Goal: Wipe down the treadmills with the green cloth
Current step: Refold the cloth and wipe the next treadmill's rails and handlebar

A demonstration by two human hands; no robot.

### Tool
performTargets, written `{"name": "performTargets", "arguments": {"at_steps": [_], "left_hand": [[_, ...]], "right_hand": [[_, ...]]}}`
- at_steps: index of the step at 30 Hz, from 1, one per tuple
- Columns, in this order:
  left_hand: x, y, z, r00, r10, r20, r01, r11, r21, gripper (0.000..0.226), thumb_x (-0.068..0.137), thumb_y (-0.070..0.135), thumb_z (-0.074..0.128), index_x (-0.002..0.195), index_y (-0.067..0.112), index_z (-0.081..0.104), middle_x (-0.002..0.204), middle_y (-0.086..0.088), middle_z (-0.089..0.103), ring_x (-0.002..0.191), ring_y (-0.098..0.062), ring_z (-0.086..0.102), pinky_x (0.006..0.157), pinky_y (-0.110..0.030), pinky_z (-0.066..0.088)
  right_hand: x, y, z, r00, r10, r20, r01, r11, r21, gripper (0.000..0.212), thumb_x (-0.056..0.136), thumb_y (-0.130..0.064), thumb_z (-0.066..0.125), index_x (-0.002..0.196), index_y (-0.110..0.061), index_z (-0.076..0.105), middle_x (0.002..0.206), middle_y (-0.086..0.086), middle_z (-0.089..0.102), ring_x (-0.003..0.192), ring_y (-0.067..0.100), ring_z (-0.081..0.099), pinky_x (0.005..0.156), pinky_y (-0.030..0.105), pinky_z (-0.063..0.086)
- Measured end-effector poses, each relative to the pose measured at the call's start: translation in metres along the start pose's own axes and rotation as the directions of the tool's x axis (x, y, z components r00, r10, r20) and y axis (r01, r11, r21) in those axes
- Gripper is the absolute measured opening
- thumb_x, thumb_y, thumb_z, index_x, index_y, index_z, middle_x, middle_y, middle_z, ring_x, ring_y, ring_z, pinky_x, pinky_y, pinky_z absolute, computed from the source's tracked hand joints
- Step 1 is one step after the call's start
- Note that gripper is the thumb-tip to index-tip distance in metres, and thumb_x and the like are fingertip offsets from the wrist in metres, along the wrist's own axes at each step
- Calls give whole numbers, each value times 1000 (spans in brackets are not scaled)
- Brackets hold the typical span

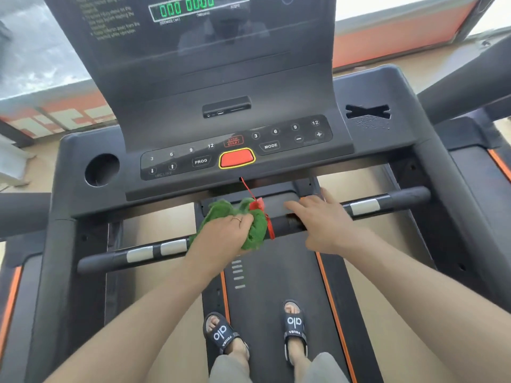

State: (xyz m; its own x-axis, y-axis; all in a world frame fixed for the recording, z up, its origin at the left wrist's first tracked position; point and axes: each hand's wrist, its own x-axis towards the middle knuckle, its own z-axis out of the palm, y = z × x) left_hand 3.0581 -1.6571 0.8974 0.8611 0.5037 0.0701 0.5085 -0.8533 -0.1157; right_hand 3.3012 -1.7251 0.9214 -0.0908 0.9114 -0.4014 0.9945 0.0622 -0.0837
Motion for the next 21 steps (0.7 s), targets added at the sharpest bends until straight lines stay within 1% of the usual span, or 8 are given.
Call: {"name": "performTargets", "arguments": {"at_steps": [2, 4, 6, 7, 10, 15, 19, 21], "left_hand": [[2, -14, -20, 999, -24, -39, 21, 997, -73, 46, 72, 40, 83, 93, 17, 49, 61, 3, 56, 47, -22, 60, 34, -28, 42], [14, -11, -54, 975, -219, -44, 206, 957, -202, 36, 90, 58, 54, 97, 23, 49, 69, 5, 62, 60, -21, 64, 47, -32, 47], [39, 7, -74, 924, -361, 129, 381, 826, -416, 45, 93, 67, 44, 106, 24, 52, 88, 7, 64, 81, -21, 62, 66, -35, 47], [55, 20, -73, 909, -346, 231, 416, 786, -458, 51, 91, 70, 43, 111, 23, 51, 97, 7, 63, 90, -21, 61, 73, -37, 47], [92, 73, -37, 925, -196, 326, 277, 933, -227, 70, 86, 78, 47, 115, 15, 51, 112, -7, 63, 103, -28, 60, 84, -40, 44], [120, 113, 2, 951, -214, 221, 230, 972, -49, 68, 50, 51, 89, 94, 9, 59, 81, -8, 65, 71, -27, 65, 61, -33, 45], [107, 139, 12, 974, -220, 49, 222, 975, -26, 70, 58, 7, 76, 124, -6, 55, 101, -17, 63, 88, -33, 61, 82, -40, 52], [106, 141, 7, 974, -216, 62, 220, 973, -69, 69, 62, 6, 72, 128, -2, 52, 108, -15, 62, 95, -32, 60, 87, -39, 51]], "right_hand": [[-11, 24, -2, 999, 46, -28, -48, 997, -54, 88, 74, -22, 61, 153, -27, 22, 134, 1, 49, 135, 27, 37, 123, 51, 6], [-21, 54, -2, 991, 132, -14, -132, 989, -64, 94, 75, -26, 60, 157, -28, 13, 140, 2, 46, 138, 27, 34, 122, 54, 7], [-27, 77, 1, 982, 189, 26, -187, 980, -73, 95, 74, -26, 59, 157, -27, 12, 141, 3, 47, 136, 28, 37, 121, 54, 11], [-30, 85, 3, 979, 198, 42, -195, 979, -59, 94, 74, -25, 60, 156, -28, 14, 140, 2, 48, 134, 28, 39, 120, 54, 13], [-29, 87, 9, 984, 175, 12, -175, 984, -32, 87, 73, -23, 59, 151, -30, 24, 133, 0, 53, 126, 27, 47, 115, 47, 23], [-23, 84, 15, 974, 223, -45, -223, 975, 0, 70, 71, -27, 63, 137, -30, 41, 120, -2, 58, 113, 27, 54, 102, 42, 33], [-23, 83, 18, 970, 237, -58, -238, 971, 0, 64, 73, -30, 63, 133, -29, 43, 118, -2, 59, 112, 27, 55, 100, 42, 33], [-23, 83, 17, 970, 236, -56, -236, 972, 6, 64, 74, -31, 62, 135, -29, 43, 120, -2, 59, 113, 27, 55, 99, 42, 33]]}}
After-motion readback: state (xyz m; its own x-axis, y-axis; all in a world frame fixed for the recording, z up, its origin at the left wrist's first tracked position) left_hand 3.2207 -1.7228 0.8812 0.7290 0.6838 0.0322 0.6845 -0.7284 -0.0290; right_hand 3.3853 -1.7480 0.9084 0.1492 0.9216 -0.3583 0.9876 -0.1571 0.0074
